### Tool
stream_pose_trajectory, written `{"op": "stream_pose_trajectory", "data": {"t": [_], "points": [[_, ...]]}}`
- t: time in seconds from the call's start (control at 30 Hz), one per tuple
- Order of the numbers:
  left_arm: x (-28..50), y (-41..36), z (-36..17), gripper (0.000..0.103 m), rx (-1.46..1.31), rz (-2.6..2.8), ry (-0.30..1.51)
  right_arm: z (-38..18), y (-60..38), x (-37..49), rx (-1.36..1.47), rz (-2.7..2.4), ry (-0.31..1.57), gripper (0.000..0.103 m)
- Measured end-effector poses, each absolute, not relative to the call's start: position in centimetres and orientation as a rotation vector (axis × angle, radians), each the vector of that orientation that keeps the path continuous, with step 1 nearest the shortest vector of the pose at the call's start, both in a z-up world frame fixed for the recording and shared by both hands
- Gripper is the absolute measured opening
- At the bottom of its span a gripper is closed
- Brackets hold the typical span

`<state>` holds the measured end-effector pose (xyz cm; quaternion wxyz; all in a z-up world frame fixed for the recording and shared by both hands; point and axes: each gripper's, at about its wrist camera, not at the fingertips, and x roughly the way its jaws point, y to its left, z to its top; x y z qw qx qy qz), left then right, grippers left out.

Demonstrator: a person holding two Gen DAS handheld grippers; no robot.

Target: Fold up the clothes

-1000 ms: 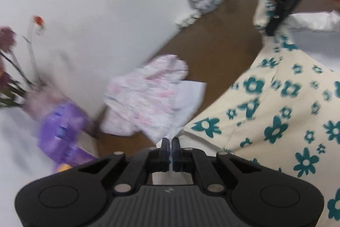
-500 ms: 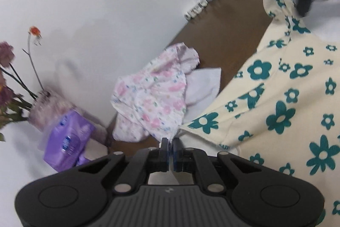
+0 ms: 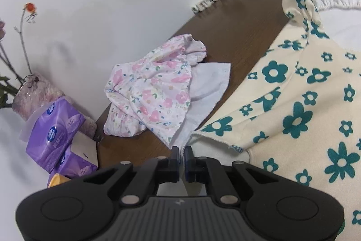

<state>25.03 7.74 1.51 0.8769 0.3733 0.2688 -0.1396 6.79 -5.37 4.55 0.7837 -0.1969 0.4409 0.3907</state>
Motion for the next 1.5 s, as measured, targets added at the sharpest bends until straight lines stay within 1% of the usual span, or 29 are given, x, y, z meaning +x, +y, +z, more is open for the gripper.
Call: {"op": "stream_pose_trajectory", "data": {"t": [0.07,0.1,0.13,0.2,0.33,0.57,0.63,0.67,0.7,0.73,0.77,0.8,0.83,0.87,0.9,1.0,1.1,1.5], "points": [[24.4,8.9,2.8,0.018,0.712,-0.308,0.566,4.6,-4.5,6.3,-0.449,0.825,0.941,0.035],[24.0,9.6,3.5,0.031,0.673,-0.317,0.577,4.7,-4.4,6.2,-0.441,0.813,0.943,0.035],[23.4,10.8,4.4,0.038,0.627,-0.341,0.572,4.9,-4.5,6.2,-0.422,0.798,0.946,0.035],[22.3,12.7,5.6,0.038,0.595,-0.394,0.551,5.2,-4.9,6.2,-0.382,0.767,0.95,0.035],[21.7,14.5,5.6,0.038,0.707,-0.454,0.505,5.1,-5.0,5.2,-0.288,0.723,0.973,0.035],[27.0,13.6,3.0,0.038,0.749,-0.536,0.6,3.8,-3.0,3.7,-0.206,0.568,0.992,0.035],[27.9,13.0,2.7,0.038,0.751,-0.555,0.59,3.5,-2.4,3.4,-0.203,0.524,0.986,0.035],[28.0,12.8,2.7,0.038,0.763,-0.576,0.584,3.4,-2.2,3.2,-0.201,0.504,0.986,0.035],[28.0,12.5,2.7,0.035,0.778,-0.599,0.579,3.2,-2.0,3.1,-0.2,0.484,0.985,0.035],[28.1,12.3,2.6,0.028,0.792,-0.622,0.574,3.1,-1.9,3.1,-0.192,0.468,0.993,0.034],[28.1,12.0,2.6,0.024,0.807,-0.644,0.569,3.1,-1.9,3.1,-0.183,0.452,1.003,0.029],[28.2,11.8,2.6,0.016,0.821,-0.667,0.564,3.1,-1.8,3.1,-0.181,0.433,1.008,0.023],[28.0,11.5,2.4,0.008,0.843,-0.684,0.557,3.0,-1.7,3.0,-0.18,0.412,1.012,0.02],[27.8,11.3,2.2,0.004,0.866,-0.699,0.548,3.0,-1.7,3.0,-0.173,0.396,1.016,0.011],[27.5,11.1,2.0,0.002,0.885,-0.703,0.536,3.0,-1.6,2.9,-0.164,0.383,1.018,0.007],[26.8,10.4,1.4,0.002,0.937,-0.673,0.497,3.1,-1.6,2.7,-0.138,0.347,1.029,0.003],[26.4,10.1,0.9,0.002,0.96,-0.653,0.465,3.2,-1.6,2.3,-0.126,0.322,1.047,0.003],[26.1,9.7,0.5,0.002,0.986,-0.63,0.448,3.4,-0.8,1.0,-0.159,0.266,1.077,0.001]]}}
